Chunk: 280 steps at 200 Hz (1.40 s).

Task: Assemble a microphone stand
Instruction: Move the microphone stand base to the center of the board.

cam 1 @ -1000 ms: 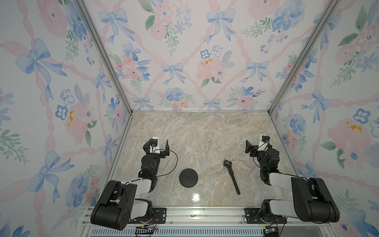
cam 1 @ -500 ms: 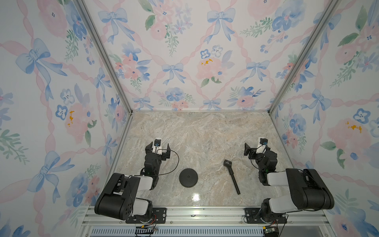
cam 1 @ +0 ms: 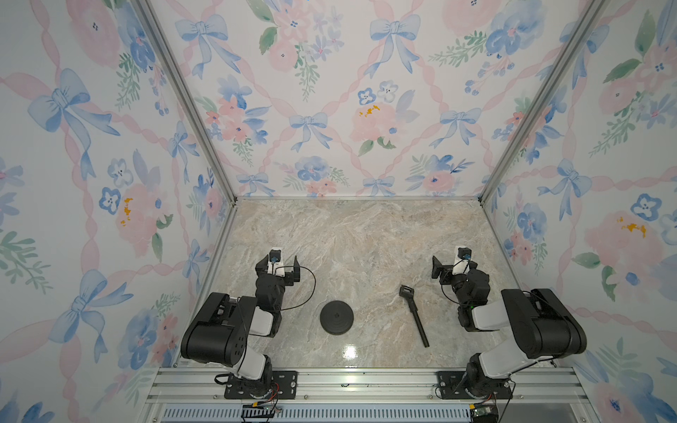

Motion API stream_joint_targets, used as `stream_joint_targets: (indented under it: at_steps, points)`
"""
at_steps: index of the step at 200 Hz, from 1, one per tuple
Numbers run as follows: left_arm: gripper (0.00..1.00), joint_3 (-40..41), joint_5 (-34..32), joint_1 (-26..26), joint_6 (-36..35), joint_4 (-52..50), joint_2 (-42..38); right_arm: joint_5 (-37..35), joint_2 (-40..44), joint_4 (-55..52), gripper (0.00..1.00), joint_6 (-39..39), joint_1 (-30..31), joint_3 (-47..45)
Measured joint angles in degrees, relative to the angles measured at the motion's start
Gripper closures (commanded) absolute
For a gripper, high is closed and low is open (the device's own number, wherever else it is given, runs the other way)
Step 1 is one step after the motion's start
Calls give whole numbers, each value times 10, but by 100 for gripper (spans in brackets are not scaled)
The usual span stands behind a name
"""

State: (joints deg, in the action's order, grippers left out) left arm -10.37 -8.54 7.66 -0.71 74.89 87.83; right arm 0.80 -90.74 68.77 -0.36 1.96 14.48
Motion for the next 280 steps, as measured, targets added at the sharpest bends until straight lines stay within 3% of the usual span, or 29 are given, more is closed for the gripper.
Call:
stream_joint_targets:
  at_steps: [37,84,106,131,163,184,201,213,232,280]
  points:
    - [2,0,0,0,6,10,0,-5,3,-59,1,-3,1,42]
    - [2,1,0,1,7,9,-6,-6,17,-76,1,-5,2,31]
    - [2,7,-21,31,-4,-26,-73,-28,104,-113,1,-14,21,4]
    - [2,-29,-37,89,8,-138,-183,-65,257,-319,1,19,56,73]
    - [2,-98,16,103,128,-256,-247,-28,303,-506,1,154,31,204]
    - [2,-73,25,105,284,-290,-270,-2,305,-644,2,204,26,214]
    - [2,-42,35,110,367,-330,-287,-15,296,-771,7,223,74,224]
    - [2,-53,25,139,389,-398,-292,-21,287,-846,8,239,123,234]
    - [2,-101,-11,226,398,-496,-293,-28,261,-929,10,261,193,247]
    - [2,-130,-42,375,408,-635,-288,-45,219,-1021,10,288,301,250]
